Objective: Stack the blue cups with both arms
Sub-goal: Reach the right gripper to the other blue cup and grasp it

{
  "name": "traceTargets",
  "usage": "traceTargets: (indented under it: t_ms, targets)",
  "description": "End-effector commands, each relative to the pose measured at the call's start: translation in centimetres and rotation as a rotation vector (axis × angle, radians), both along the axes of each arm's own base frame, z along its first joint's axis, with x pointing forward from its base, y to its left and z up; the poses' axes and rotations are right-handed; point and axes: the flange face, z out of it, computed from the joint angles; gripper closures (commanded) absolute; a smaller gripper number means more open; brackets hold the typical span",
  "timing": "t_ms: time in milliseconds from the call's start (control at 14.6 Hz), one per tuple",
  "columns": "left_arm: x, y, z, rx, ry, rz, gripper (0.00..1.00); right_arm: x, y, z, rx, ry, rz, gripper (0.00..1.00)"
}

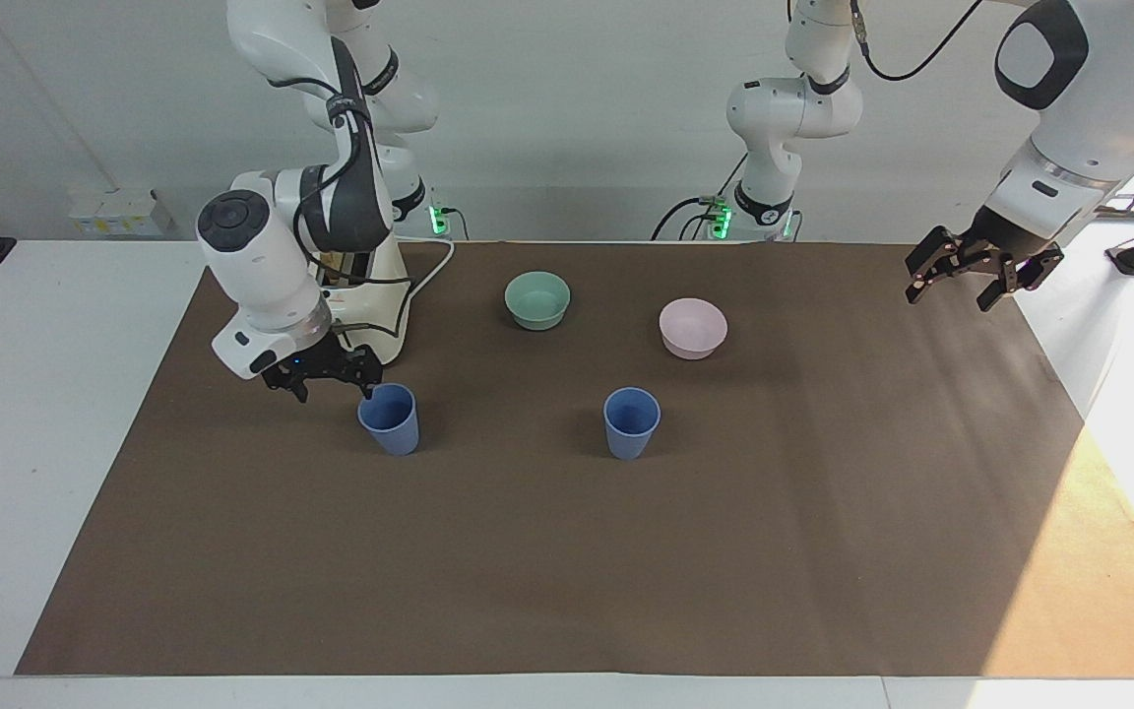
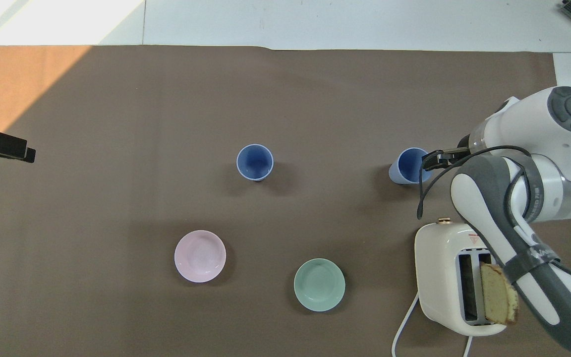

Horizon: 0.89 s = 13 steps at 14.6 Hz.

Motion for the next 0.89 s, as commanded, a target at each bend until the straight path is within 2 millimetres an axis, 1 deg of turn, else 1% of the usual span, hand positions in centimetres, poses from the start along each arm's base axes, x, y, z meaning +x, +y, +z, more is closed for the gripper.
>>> traceTargets:
  t_ms: [0, 137, 206, 274, 343, 411, 685, 823]
  targets:
    - [-0.3, 0.9, 0.3, 0.018, 0.034, -0.003, 0.0, 0.1, 0.2, -2.5, 0.017, -0.014, -0.022, 0.0]
    - [-0.9, 0.5, 0.3, 0.076, 0.057, -0.02, 0.0, 0.4, 0.2, -4.0, 0.018, -0.004, -0.011, 0.0]
    - [-1.2, 0.2, 0.2, 0.077, 0.06, -0.026, 0.0, 0.4, 0.3, -4.8, 0.019, 0.007, -0.008, 0.0]
    - [-1.2, 0.2, 0.1, 0.076, 0.057, -0.025, 0.0, 0.4, 1.1, -4.8, 0.019, 0.007, 0.007, 0.0]
    - [-1.4, 0.3, 0.0, 0.075, 0.057, -0.023, 0.0, 0.3, 2.6, -4.8, 0.019, 0.007, 0.021, 0.67]
    - [-1.3, 0.6, 0.0, 0.074, 0.051, -0.018, 0.0, 0.2, 3.1, -4.7, 0.019, 0.009, 0.029, 1.0]
    - [-0.9, 0.9, 0.3, 0.07, 0.016, -0.013, 0.0, 0.3, 4.0, -4.4, 0.018, 0.014, 0.057, 1.0]
    - [-0.7, 1.0, 0.3, 0.07, 0.007, -0.01, 0.0, 0.3, 4.1, -3.7, 0.017, 0.009, 0.059, 1.0]
